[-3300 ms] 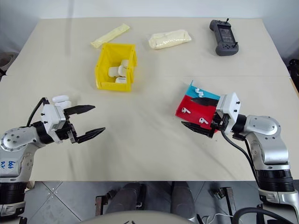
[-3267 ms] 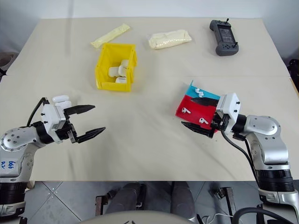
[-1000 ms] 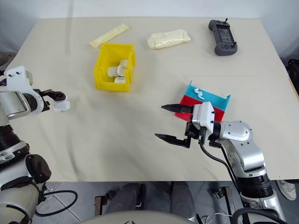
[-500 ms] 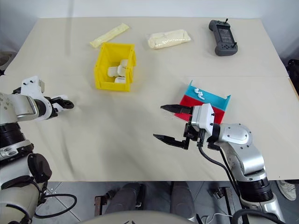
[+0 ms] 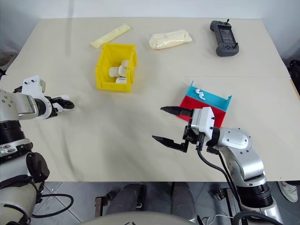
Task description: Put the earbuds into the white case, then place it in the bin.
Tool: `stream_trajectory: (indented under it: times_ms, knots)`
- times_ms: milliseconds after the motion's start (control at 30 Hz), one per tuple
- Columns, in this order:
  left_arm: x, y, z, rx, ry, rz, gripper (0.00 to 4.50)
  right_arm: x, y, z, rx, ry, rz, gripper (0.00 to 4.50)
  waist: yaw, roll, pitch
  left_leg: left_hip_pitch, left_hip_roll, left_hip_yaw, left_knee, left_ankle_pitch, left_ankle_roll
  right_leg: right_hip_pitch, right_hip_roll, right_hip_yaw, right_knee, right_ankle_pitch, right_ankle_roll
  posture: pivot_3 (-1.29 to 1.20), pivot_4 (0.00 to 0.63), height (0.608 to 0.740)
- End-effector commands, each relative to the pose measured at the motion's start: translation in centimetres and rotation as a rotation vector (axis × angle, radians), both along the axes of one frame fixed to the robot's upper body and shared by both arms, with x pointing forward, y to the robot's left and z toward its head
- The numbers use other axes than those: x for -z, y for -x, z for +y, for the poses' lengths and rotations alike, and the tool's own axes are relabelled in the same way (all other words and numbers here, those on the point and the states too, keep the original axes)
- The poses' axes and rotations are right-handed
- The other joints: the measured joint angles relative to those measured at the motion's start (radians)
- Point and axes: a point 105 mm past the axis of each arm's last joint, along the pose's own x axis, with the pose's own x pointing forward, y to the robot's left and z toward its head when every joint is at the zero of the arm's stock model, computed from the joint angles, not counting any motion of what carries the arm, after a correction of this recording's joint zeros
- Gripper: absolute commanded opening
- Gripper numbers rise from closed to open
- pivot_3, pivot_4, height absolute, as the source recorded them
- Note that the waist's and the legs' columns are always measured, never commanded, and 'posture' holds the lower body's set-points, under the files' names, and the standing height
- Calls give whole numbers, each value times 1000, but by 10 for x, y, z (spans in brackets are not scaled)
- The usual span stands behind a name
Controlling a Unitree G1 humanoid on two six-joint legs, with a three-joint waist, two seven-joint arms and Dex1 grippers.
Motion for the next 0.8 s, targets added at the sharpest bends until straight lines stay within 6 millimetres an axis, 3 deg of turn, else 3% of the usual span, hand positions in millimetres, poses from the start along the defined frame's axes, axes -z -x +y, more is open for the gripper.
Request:
stream_trajectory:
  times_ms: [33,100,233,367,433,500,633,800]
  knots:
    - [2,2,-1,8,3,0,3276,-9,5,3,-14,-19,-50,4500,0,0,0,0,0,0,0,0,0,0,0,0,0,0,0,0,150,740]
    - [2,2,1,9,-9,-10,2760,-8,4,4,-14,-18,-52,4500,0,0,0,0,0,0,0,0,0,0,0,0,0,0,0,0,150,740]
    - [-6,1,2,30,-4,-102,2749,-6,4,3,-15,-5,-52,4500,0,0,0,0,0,0,0,0,0,0,-1,0,0,0,0,0,150,740]
    - [-22,3,-1,110,-6,-326,2749,-5,3,0,-8,7,-51,4500,-1,0,0,0,0,0,0,0,0,0,0,0,-1,0,0,0,150,740]
    - [-36,14,-5,166,34,-553,2749,-5,3,-3,-3,16,-50,4500,-3,0,0,-1,1,0,0,0,0,0,0,0,-1,0,0,0,150,740]
    - [-50,31,-17,281,63,-765,2749,-5,2,-5,1,22,-50,4500,-5,0,0,-1,1,0,0,0,0,0,-1,0,-2,0,0,0,150,740]
    - [-43,60,-37,441,-7,-905,2749,-9,-1,-8,16,30,-51,4500,-2,0,0,-1,2,1,-1,0,0,1,-1,-1,-4,0,0,0,150,740]
    - [-47,76,-84,648,34,-1163,2749,-13,-5,-18,50,58,-56,4500,26,0,0,0,2,1,1,0,0,4,-1,-1,-9,0,0,0,150,740]
